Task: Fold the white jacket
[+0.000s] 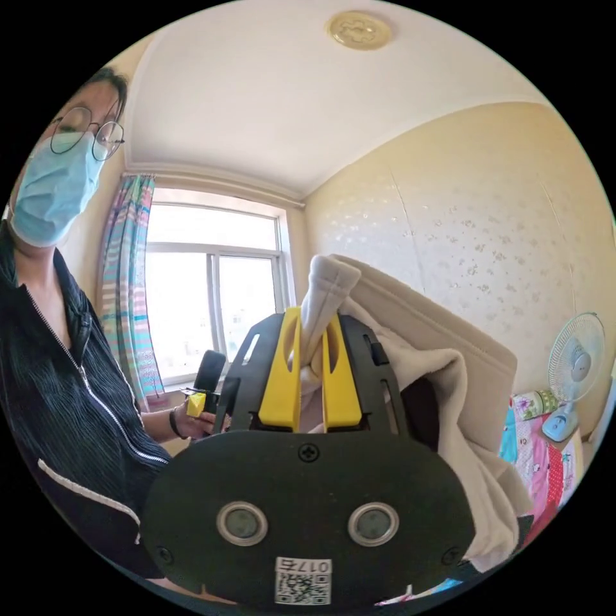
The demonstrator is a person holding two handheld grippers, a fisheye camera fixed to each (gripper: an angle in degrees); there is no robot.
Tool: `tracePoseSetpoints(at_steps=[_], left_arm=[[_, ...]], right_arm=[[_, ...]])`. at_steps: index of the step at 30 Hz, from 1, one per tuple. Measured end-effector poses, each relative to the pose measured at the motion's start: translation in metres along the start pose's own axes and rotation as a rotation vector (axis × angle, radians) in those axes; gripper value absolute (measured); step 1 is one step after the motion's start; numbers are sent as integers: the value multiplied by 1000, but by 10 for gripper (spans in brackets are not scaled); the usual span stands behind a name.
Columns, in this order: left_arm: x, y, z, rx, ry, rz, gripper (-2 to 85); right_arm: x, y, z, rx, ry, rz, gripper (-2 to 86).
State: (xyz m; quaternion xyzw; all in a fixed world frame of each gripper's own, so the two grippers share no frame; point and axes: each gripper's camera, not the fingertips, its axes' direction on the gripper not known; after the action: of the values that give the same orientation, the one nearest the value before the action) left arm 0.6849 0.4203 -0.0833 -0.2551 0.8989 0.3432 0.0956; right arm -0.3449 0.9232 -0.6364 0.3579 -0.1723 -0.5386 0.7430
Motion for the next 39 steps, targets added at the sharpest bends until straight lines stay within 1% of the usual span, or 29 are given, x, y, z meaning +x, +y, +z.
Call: tracePoseSetpoints(at_steps=[1, 2, 5, 8, 10, 11, 12, 14, 15, 17, 19, 21, 24, 26, 28, 29, 31, 34, 35, 36, 37, 39], left_arm=[[2, -8, 21, -13, -72, -15, 234], [-2, -11, 39, -3, -86, -68, 221], [-16, -7, 70, -40, -39, -171, 178], [-25, 2, 77, -97, -30, -173, 121], [-27, 4, 71, -106, 7, -133, 100], [-28, 6, 66, -89, 78, -97, 91], [-29, 7, 63, -74, 126, -83, 88], [-37, 13, 54, 29, 365, -60, 83], [-39, 15, 53, 63, 423, -67, 82], [-53, 22, 47, 185, 638, -101, 80], [-57, 22, 42, 205, 726, -72, 78], [-54, 20, 33, 207, 774, -9, 78], [-49, 15, 17, 247, 872, 93, 78], [-48, 11, 4, 294, 965, 165, 78], [-47, 8, -7, 335, 1009, 224, 79], [-48, 6, -14, 365, 1031, 250, 79], [-51, 4, -23, 418, 1065, 269, 79], [-56, 5, -35, 500, 1149, 315, 78], [-57, 6, -38, 531, 1188, 337, 77], [-58, 6, -40, 547, 1208, 348, 77], [-59, 5, -43, 577, 1249, 368, 76], [-61, 2, -44, 604, 1330, 390, 76]], right_arm=[[-6, -1, 7, -26, -1, -16, 19], [-9, -1, 11, -38, -7, -16, 19], [-15, 3, 27, -94, -8, 8, 22], [-10, 10, 35, -170, -42, 13, 36], [5, 16, 35, -161, -93, 101, 56], [9, 18, 35, -151, -123, 125, 62], [18, 21, 35, -121, -194, 165, 76], [32, 25, 34, -69, -305, 229, 99], [44, 27, 35, -44, -383, 277, 113], [62, 31, 37, -35, -500, 337, 123], [78, 37, 30, 11, -629, 344, 110], [84, 39, 18, 81, -675, 313, 87], [91, 45, -13, 274, -635, 255, 68], [91, 45, -27, 281, -557, 201, 55], [83, 42, -30, 157, -422, 97, 60], [80, 42, -28, 115, -391, 70, 82], [69, 47, -17, -25, -280, 3, 164], [60, 72, 0, -73, -166, -86, 200], [61, 79, 3, -68, -153, -83, 200], [69, 93, 11, -53, -154, -29, 201], [80, 106, 19, -31, -212, 54, 200], [90, 122, 30, 24, -326, 130, 189]])
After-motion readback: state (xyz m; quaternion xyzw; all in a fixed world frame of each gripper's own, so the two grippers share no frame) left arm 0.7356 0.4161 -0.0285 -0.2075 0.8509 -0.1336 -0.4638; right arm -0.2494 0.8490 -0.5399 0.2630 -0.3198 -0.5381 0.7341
